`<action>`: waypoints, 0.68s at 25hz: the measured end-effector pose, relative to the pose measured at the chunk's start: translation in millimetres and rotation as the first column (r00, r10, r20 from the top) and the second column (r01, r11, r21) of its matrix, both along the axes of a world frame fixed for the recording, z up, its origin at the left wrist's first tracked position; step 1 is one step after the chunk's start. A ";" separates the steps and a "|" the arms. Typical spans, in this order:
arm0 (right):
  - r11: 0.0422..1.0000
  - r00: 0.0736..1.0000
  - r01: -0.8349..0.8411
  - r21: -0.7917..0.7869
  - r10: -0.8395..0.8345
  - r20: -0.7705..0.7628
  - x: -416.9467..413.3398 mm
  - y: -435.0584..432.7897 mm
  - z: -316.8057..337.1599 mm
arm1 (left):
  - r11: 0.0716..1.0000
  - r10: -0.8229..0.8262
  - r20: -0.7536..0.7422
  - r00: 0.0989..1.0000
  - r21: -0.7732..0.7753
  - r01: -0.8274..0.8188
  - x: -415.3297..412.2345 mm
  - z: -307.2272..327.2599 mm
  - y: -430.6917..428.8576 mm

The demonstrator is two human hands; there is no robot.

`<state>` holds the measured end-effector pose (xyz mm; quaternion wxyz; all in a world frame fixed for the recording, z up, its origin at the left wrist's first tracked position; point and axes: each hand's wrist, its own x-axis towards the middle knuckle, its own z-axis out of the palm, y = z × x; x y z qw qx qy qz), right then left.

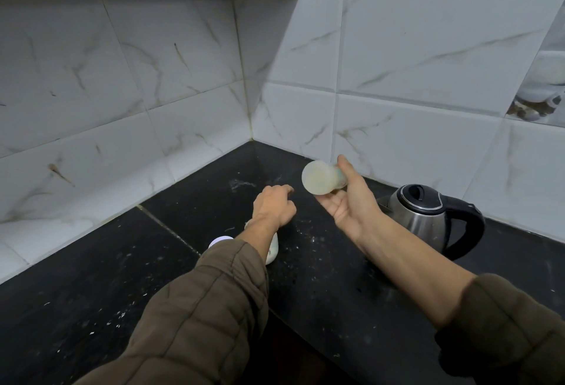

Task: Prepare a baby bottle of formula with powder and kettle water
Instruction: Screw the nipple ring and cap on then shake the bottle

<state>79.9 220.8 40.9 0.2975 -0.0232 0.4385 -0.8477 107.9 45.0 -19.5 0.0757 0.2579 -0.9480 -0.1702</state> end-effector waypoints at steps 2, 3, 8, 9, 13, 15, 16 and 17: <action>0.993 0.993 -0.110 0.044 0.112 -0.040 2.1 2.2 3.0 | 1.000 0.008 0.000 1.000 0.004 -0.008 -0.6 0.9 -1.4; 0.975 0.971 -0.201 0.098 0.211 -0.109 4.8 4.0 4.0 | 1.000 0.006 0.001 1.000 0.004 -0.006 -1.0 2.0 -2.2; 0.967 0.961 -0.241 0.083 0.249 -0.121 7.3 3.6 5.4 | 1.000 0.003 -0.008 1.000 0.009 -0.003 1.1 3.7 0.2; 0.986 0.986 -0.165 0.037 0.166 -0.019 4.8 1.7 5.7 | 1.000 0.006 -0.014 1.000 0.007 -0.006 1.1 2.2 -0.9; 0.992 0.989 -0.122 -0.007 0.122 0.079 3.6 2.2 6.8 | 1.000 0.013 -0.011 1.000 0.011 -0.013 1.3 -0.5 -5.4; 0.958 0.959 -0.269 0.102 0.276 -0.068 8.5 4.9 8.7 | 1.000 0.015 -0.006 1.000 0.012 -0.015 0.3 1.1 -5.1; 0.943 0.938 -0.307 0.129 0.323 -0.129 10.8 6.0 8.6 | 1.000 0.014 -0.001 1.000 0.011 -0.014 0.5 2.1 -4.2; 0.944 0.933 -0.303 0.132 0.322 -0.159 10.8 6.0 7.8 | 1.000 0.013 -0.003 1.000 0.010 -0.013 0.5 2.5 -3.5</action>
